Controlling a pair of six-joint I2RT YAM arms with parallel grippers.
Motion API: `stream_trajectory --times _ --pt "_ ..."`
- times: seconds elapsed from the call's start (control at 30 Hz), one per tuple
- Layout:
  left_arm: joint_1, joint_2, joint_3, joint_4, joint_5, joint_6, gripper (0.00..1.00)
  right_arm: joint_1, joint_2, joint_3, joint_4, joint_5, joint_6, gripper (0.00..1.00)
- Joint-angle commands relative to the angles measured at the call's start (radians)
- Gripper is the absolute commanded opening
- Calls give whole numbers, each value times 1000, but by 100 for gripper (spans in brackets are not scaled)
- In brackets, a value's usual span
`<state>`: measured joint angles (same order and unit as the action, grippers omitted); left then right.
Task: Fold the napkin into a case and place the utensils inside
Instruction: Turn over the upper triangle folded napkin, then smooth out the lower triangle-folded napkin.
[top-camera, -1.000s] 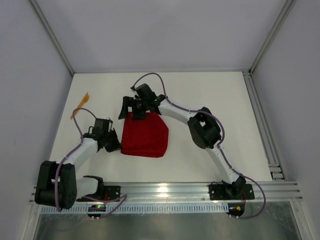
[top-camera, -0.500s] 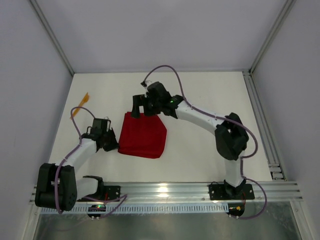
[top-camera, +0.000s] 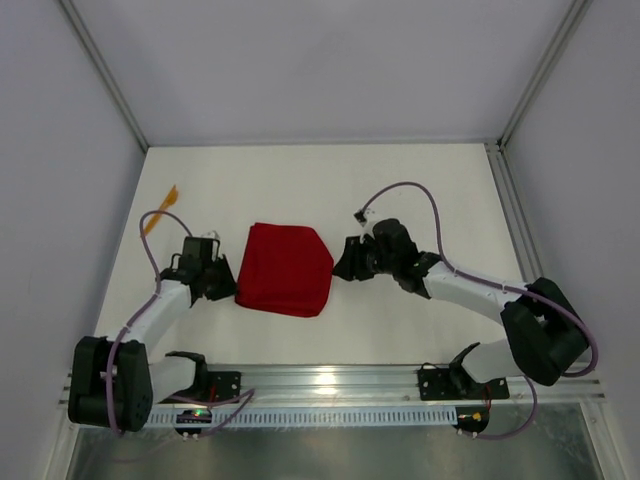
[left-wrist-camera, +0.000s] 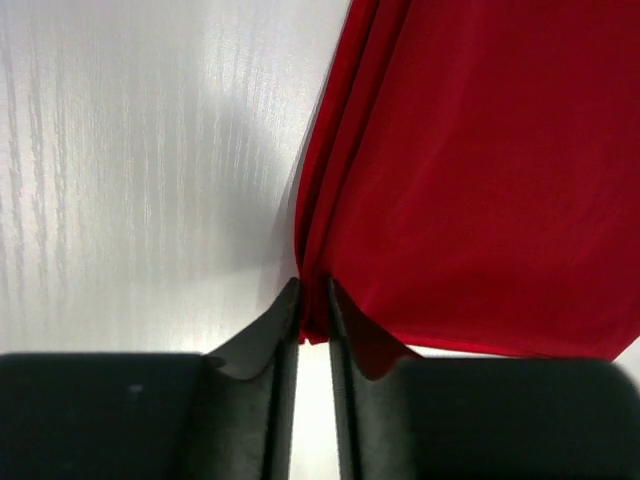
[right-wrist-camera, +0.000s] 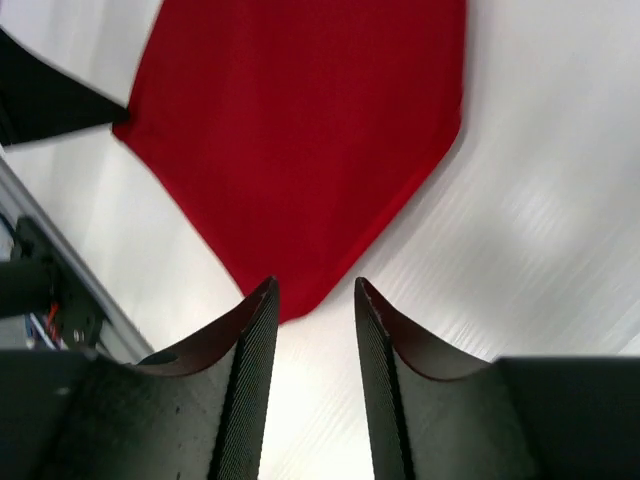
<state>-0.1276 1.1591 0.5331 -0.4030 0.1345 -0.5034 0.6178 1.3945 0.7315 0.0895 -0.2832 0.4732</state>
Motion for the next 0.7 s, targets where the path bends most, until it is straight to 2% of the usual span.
stream_trajectory --times 0.0,0.03,0.17,0.27,0.37,0.4,0.43,0.47,0.53,0.6,0.67 --pt "6 -48 37 -20 -24 68 23 60 -98 -62 24 44 24 39" --pt "8 -56 45 -36 -30 81 31 59 -127 -87 27 68 45 43" --pt "6 -105 100 -74 54 121 37 62 -164 -167 -17 75 62 60" --pt "5 -130 148 -73 114 176 39 83 -128 -185 16 17 64 62" --pt "-33 -128 177 -23 252 386 40 108 -54 -184 75 -17 90 63" --pt "-131 -128 185 -39 248 648 43 108 -39 -188 94 -19 111 63" --pt "-194 -127 185 -119 199 795 45 109 -26 -193 130 -16 122 63" --pt "-304 -146 147 -161 147 983 50 109 -3 -198 144 4 142 63" --pt "-349 -180 110 -193 171 1132 67 109 17 -195 153 7 146 63" --pt "-353 -228 62 -186 214 1265 81 108 44 -196 200 -28 154 62" --pt "-353 -219 42 -171 191 1333 85 109 72 -192 234 -63 162 62"
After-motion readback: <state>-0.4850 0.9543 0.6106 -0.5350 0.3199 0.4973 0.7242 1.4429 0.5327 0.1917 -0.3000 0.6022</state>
